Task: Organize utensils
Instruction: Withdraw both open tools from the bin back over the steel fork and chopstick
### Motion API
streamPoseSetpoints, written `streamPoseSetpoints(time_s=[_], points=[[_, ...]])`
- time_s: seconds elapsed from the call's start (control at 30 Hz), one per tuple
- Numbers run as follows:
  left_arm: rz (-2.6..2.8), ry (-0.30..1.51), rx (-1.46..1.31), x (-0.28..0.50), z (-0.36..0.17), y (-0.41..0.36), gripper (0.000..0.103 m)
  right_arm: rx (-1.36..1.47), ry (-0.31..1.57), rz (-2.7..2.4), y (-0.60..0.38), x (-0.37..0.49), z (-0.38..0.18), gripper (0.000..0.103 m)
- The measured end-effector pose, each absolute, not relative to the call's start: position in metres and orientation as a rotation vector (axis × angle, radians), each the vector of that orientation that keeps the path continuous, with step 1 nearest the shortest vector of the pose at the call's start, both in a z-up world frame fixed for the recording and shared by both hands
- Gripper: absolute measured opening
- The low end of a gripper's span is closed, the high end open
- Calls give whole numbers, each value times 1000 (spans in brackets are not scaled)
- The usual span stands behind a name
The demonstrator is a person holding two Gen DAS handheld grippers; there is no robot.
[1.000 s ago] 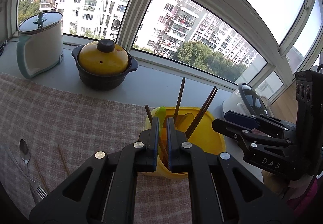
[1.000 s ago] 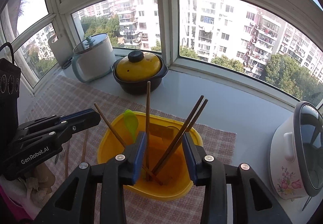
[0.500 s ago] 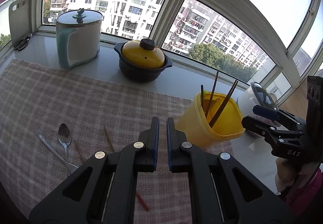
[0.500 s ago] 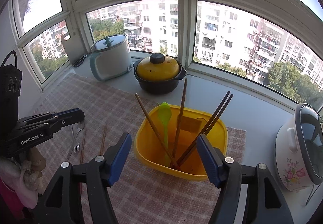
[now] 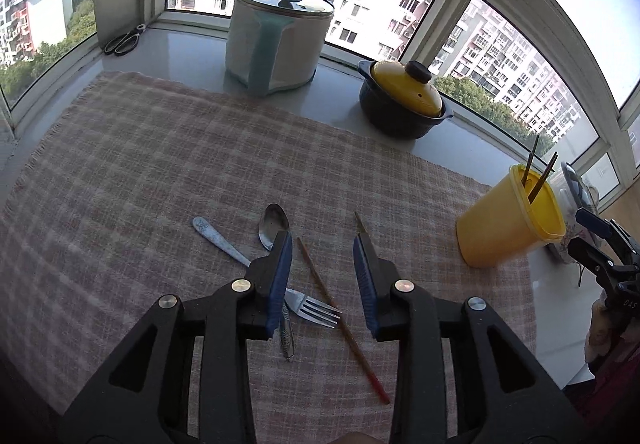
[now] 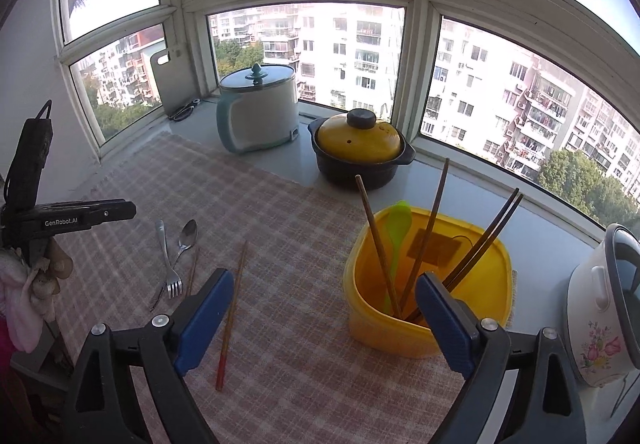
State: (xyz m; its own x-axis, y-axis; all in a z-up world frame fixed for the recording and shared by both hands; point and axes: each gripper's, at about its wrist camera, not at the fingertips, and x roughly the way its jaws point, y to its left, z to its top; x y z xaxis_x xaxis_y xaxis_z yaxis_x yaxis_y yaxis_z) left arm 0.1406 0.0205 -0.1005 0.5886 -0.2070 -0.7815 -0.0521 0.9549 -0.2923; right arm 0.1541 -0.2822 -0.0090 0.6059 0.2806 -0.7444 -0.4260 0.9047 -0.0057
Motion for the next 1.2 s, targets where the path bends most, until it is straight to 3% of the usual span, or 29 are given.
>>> streamPoseSetpoints(time_s=[0.7, 1.2], points=[[-160, 1120, -221, 153, -164, 56, 31, -241, 1008, 452, -216, 136, -67, 94], [-305, 1279, -184, 230, -199, 53, 31, -159, 1117, 374, -220, 129, -92, 89]])
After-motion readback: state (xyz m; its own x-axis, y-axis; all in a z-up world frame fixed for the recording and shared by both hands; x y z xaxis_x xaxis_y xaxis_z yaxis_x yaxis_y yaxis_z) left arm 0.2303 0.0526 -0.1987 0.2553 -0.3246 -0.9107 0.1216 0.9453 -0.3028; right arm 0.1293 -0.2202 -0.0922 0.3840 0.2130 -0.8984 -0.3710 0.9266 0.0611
